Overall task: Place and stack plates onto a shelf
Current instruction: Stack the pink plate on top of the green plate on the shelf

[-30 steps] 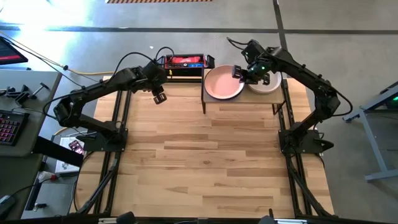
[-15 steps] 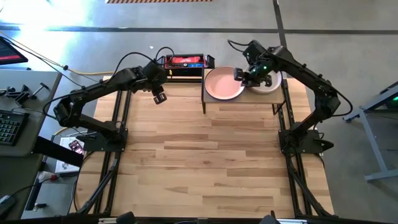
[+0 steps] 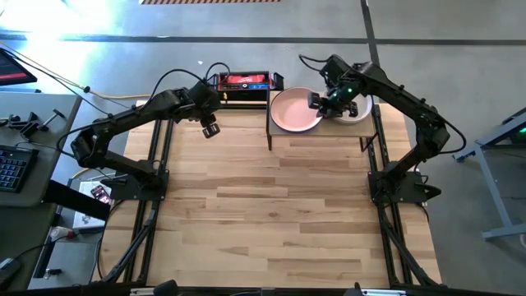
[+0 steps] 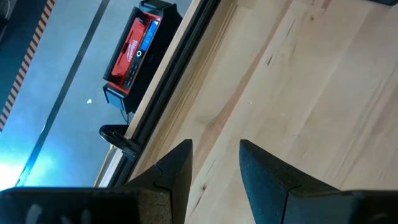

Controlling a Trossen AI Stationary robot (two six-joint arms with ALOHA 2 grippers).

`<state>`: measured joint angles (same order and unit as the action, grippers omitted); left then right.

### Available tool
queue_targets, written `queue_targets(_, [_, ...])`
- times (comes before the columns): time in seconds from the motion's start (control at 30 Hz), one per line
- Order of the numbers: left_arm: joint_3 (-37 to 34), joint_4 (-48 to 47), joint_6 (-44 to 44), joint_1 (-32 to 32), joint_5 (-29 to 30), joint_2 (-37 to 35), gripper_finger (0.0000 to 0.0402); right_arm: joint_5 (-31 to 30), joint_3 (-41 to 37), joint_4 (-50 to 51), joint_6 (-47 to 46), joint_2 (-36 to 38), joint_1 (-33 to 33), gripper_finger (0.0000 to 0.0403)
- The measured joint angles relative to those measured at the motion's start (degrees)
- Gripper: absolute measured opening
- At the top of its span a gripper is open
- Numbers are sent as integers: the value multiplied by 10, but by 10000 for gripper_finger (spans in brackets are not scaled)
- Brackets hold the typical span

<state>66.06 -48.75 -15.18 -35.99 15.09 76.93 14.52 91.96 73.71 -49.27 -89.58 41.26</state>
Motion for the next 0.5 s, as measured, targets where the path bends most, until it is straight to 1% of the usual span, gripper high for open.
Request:
queue_targets(0.1, [0, 1, 0, 0, 0, 0, 122, -2, 0, 19, 0, 1, -5, 94])
queue_targets(0.23, [0, 7, 0, 0, 0, 0, 122, -33, 0, 42, -12, 10, -16, 94])
queue_targets(0.4, [0, 20, 0, 0, 0, 0, 122, -60, 0, 23, -19, 35, -32, 94])
queue_targets(0.5, [0, 23, 0, 0, 0, 0, 122, -75, 0, 14, -21, 38, -40, 94])
